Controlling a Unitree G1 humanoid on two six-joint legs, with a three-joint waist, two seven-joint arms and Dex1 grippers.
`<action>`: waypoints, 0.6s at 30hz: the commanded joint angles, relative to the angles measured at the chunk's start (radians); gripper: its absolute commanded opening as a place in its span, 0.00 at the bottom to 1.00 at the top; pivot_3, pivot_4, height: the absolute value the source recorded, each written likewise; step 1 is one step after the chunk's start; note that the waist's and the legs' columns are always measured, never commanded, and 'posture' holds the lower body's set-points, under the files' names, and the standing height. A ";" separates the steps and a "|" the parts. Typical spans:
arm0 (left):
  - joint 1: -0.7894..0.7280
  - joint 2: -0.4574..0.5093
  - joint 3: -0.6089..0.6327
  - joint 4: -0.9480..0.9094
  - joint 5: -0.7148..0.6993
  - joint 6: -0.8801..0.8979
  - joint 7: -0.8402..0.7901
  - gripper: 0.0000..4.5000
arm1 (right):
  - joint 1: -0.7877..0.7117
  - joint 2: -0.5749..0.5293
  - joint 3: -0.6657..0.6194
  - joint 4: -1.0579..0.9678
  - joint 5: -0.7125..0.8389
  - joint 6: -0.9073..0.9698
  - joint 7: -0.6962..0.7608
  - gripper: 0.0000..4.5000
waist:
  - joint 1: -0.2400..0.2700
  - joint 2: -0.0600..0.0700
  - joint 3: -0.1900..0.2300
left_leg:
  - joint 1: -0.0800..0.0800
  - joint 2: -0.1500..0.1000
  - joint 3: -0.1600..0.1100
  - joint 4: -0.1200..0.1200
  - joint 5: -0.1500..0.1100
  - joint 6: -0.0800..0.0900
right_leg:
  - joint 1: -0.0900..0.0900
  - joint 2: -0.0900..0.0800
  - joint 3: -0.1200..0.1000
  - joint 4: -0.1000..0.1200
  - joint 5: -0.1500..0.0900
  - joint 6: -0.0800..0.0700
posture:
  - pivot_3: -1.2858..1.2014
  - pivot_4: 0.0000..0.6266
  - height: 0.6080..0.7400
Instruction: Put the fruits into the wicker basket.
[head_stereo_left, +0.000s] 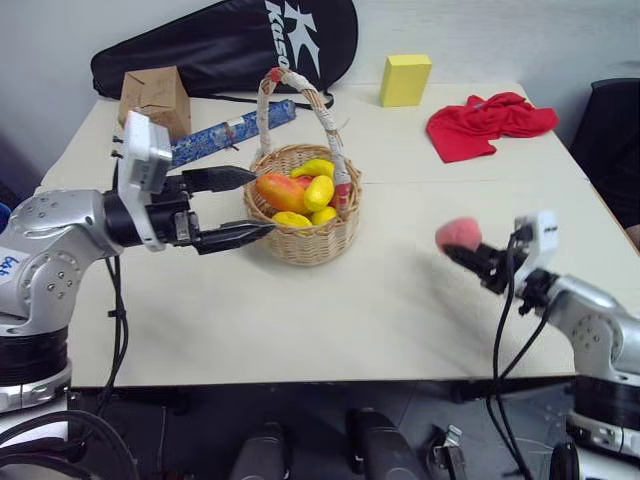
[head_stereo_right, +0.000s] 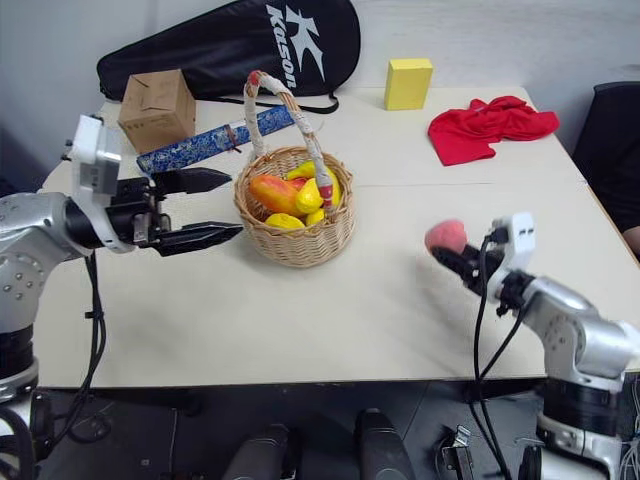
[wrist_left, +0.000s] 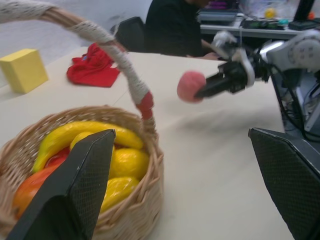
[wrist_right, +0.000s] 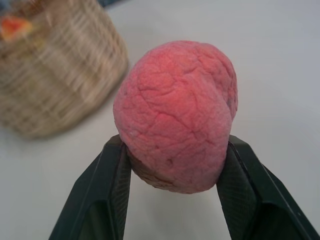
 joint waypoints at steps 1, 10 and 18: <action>0.023 0.034 0.079 -0.014 -0.016 -0.002 0.011 1.00 | -0.159 -0.005 0.058 0.069 0.016 -0.024 0.010 0.43 | 0.001 0.000 0.000 | 0.000 0.000 -0.001 0.000 0.000 0.000 | 0.000 0.000 0.000 0.000 0.000 -0.001 | 0.52 0.24 1.00; 0.026 0.023 0.084 -0.060 -0.017 -0.010 0.052 1.00 | -0.700 0.147 0.380 0.529 -0.124 -0.159 0.180 0.43 | -0.014 0.000 0.000 | -0.002 0.001 -0.001 -0.003 -0.001 -0.001 | -0.003 -0.001 0.000 0.000 -0.001 -0.002 | 0.52 0.24 1.00; 0.052 0.012 0.105 -0.105 -0.032 -0.007 0.096 1.00 | -0.799 0.190 0.507 0.733 -0.250 -0.281 0.297 0.81 | -0.015 0.000 0.000 | -0.027 -0.003 -0.005 0.003 0.002 -0.005 | -0.022 -0.008 -0.005 0.000 0.000 0.000 | 0.52 0.24 1.00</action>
